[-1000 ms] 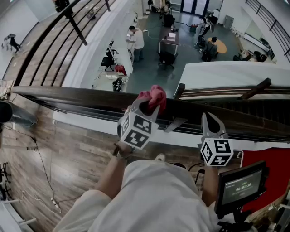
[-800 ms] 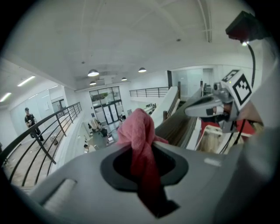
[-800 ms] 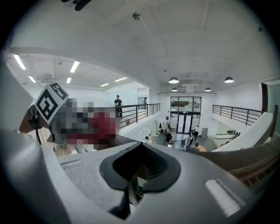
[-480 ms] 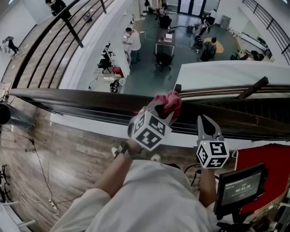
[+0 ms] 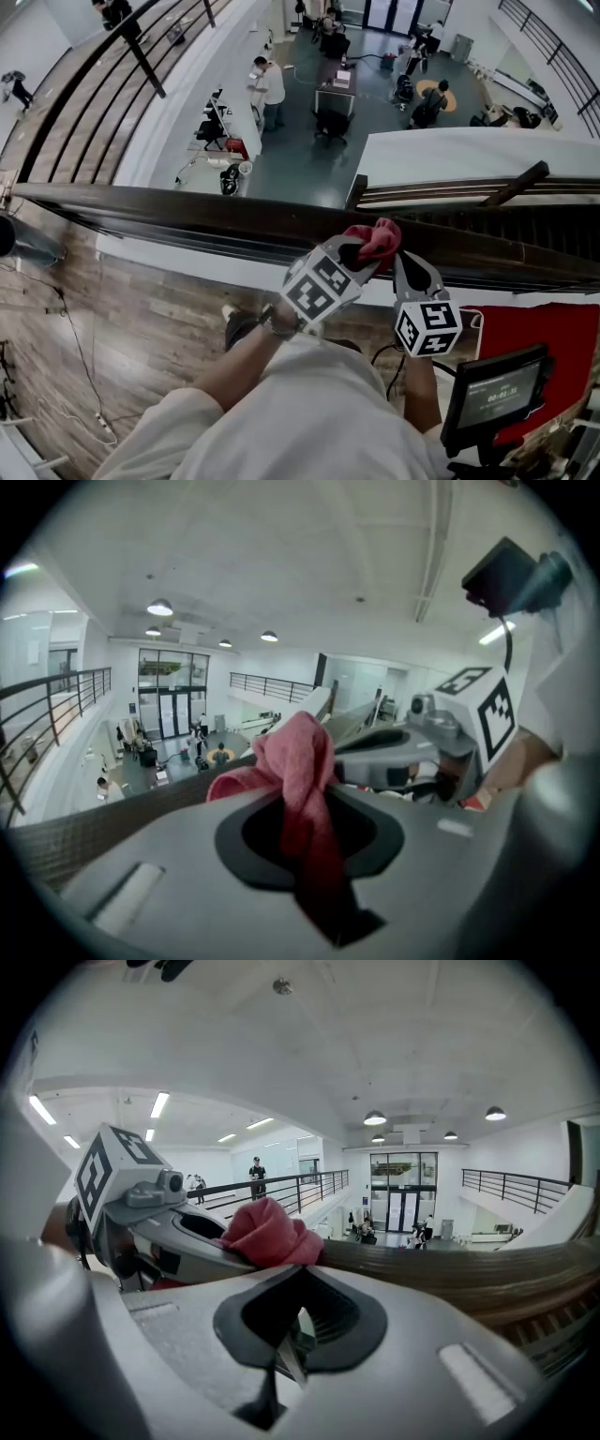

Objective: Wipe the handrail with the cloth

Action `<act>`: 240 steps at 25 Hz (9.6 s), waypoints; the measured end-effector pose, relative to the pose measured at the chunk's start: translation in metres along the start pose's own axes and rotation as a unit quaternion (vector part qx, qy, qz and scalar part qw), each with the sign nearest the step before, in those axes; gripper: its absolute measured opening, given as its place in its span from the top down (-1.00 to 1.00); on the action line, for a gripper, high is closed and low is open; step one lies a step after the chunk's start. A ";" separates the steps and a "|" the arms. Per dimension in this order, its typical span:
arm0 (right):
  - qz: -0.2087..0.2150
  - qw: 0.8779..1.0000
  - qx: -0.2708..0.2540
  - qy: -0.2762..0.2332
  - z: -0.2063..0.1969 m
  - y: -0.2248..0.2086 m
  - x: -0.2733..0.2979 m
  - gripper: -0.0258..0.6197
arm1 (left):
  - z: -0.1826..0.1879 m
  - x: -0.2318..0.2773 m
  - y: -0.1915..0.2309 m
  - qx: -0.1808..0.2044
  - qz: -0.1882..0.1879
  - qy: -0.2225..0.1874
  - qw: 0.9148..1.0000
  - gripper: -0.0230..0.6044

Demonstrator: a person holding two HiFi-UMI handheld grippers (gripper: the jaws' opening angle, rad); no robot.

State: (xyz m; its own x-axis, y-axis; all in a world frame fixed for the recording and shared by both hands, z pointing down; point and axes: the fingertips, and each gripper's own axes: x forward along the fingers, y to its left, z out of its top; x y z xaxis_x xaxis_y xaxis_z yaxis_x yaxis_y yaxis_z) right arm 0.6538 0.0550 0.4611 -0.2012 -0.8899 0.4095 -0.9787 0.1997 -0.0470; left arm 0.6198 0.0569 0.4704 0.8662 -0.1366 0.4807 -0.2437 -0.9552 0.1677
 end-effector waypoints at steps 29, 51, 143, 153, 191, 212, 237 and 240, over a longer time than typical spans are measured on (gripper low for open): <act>0.031 0.998 0.052 0.026 -0.004 0.031 0.044 0.91 | -0.020 -0.018 0.037 -0.067 0.024 -0.072 0.995 0.70; 0.060 0.996 0.051 0.044 0.010 0.137 0.092 0.91 | -0.061 -0.113 0.092 -0.071 0.050 -0.074 0.993 0.69; 0.140 0.990 0.008 -0.005 0.053 0.223 0.117 0.91 | -0.214 -0.429 0.307 -0.219 0.480 -0.084 0.846 0.67; 0.028 0.997 0.053 -0.056 0.069 0.121 0.075 0.91 | -0.187 -0.392 0.285 -0.204 0.475 -0.078 0.852 0.68; -0.040 0.995 0.042 -0.082 0.038 0.001 0.031 0.91 | -0.105 -0.172 0.141 -0.073 0.326 -0.027 0.942 0.68; 0.002 0.997 0.022 -0.077 0.039 -0.017 0.019 0.91 | -0.052 -0.061 0.070 -0.054 0.201 -0.028 0.978 0.68; -0.016 0.996 0.025 -0.085 0.055 0.000 0.031 0.91 | -0.035 -0.030 0.038 -0.009 0.066 -0.023 0.998 0.68; -0.026 0.996 0.030 -0.083 0.055 0.001 0.032 0.91 | -0.036 -0.037 0.040 -0.009 0.060 -0.028 0.998 0.68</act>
State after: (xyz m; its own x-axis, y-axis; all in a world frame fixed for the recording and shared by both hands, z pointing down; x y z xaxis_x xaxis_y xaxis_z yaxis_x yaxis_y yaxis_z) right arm 0.6438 0.0040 0.4241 -0.1494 -0.9550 0.2563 -0.9876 0.1314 -0.0860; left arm 0.5625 0.0335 0.4903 0.8531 -0.2640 0.4501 -0.3544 -0.9262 0.1285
